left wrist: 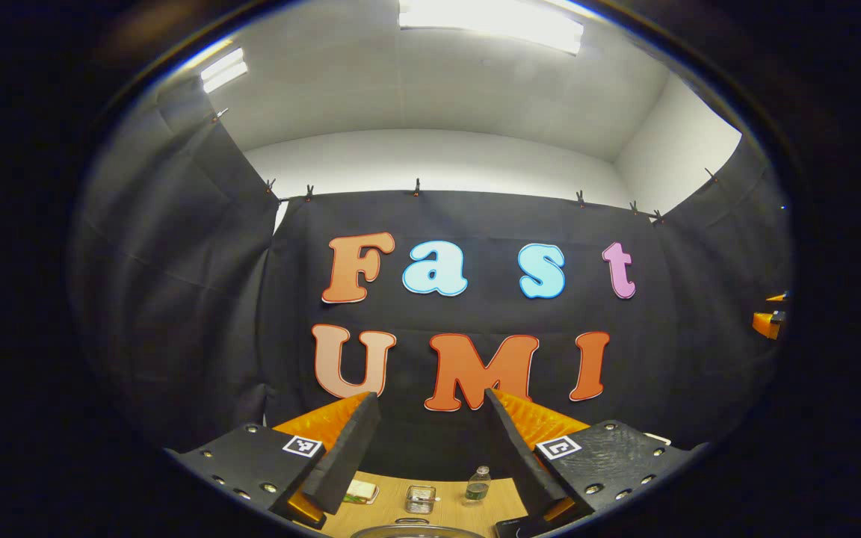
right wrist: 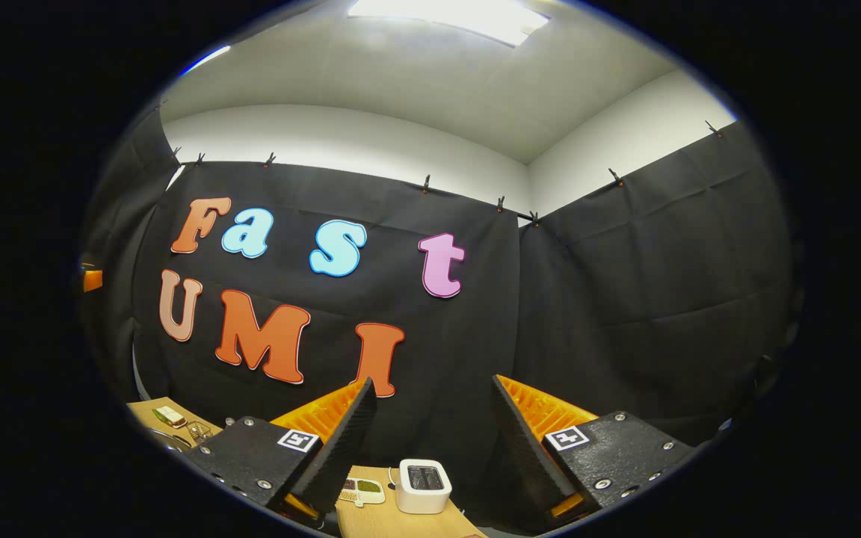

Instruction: First push the handle of the pot to place it horizontally, then grasp the pot with both hands and set it on the induction cooktop.

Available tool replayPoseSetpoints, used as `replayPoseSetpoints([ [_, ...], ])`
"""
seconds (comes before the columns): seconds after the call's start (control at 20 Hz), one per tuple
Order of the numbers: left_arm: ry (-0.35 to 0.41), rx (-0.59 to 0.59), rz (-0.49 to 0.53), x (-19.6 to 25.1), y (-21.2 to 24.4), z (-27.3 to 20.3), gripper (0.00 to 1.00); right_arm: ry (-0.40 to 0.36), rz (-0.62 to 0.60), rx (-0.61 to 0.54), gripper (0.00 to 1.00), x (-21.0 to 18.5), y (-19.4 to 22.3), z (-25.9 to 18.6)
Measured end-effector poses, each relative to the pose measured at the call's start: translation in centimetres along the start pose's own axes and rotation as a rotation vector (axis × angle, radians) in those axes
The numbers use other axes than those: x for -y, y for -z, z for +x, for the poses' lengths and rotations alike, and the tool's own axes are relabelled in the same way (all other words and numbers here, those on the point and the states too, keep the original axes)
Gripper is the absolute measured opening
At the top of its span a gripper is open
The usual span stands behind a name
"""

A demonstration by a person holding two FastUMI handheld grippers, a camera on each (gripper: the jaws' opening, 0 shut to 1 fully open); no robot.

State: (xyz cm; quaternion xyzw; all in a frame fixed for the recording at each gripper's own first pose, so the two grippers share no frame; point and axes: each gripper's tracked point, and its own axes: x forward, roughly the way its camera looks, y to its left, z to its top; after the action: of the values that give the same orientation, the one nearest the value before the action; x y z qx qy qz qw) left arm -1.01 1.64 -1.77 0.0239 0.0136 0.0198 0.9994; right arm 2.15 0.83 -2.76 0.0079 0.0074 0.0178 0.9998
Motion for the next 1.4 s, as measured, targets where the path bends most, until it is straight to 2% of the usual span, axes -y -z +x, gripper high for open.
replayPoseSetpoints([
  [0.15, 0.016, -0.051, 0.002, -0.9, 2.0, -0.1, 0.87, -0.016, 0.009, -0.009, 0.94, -1.5, 0.3, 0.4],
  [0.3, 0.084, -0.159, 0.013, -0.9, 6.3, 0.0, 0.91, -0.037, 0.016, -0.023, 0.94, -3.6, 0.7, 0.8],
  [0.4, 0.125, -0.282, 0.051, -1.5, 10.8, -0.5, 0.65, -0.051, 0.014, -0.039, 0.94, -5.0, 1.2, 0.9],
  [0.45, 0.153, -0.344, 0.070, -1.5, 13.4, -1.3, 0.61, -0.058, 0.013, -0.046, 0.94, -5.7, 1.5, 1.0],
  [0.5, 0.170, -0.405, 0.096, -2.0, 15.8, -2.2, 0.41, -0.065, 0.015, -0.052, 0.94, -6.4, 1.6, 1.1],
  [0.6, 0.206, -0.543, 0.156, -2.7, 21.5, -4.0, 0.16, -0.077, 0.024, -0.065, 0.94, -8.0, 2.2, 1.2],
  [0.7, 0.251, -0.690, 0.184, -3.1, 27.2, -6.3, 0.08, -0.090, 0.034, -0.089, 0.94, -9.3, 3.2, 1.2],
  [0.85, 0.285, -0.908, 0.211, -4.9, 33.8, -10.5, 0.05, -0.115, 0.039, -0.121, 0.94, -11.3, 4.4, 1.3],
  [1.0, 0.316, -1.088, 0.262, -6.3, 38.2, -15.1, 0.05, -0.146, 0.051, -0.144, 0.95, -13.5, 5.4, 1.2],
  [1.2, 0.386, -1.263, 0.295, -7.0, 41.8, -19.8, 0.05, -0.190, 0.060, -0.156, 0.94, -16.3, 6.3, 0.9],
  [1.4, 0.462, -1.363, 0.405, -7.9, 44.0, -22.4, 0.04, -0.231, 0.059, -0.139, 0.94, -19.6, 6.4, 0.3],
])
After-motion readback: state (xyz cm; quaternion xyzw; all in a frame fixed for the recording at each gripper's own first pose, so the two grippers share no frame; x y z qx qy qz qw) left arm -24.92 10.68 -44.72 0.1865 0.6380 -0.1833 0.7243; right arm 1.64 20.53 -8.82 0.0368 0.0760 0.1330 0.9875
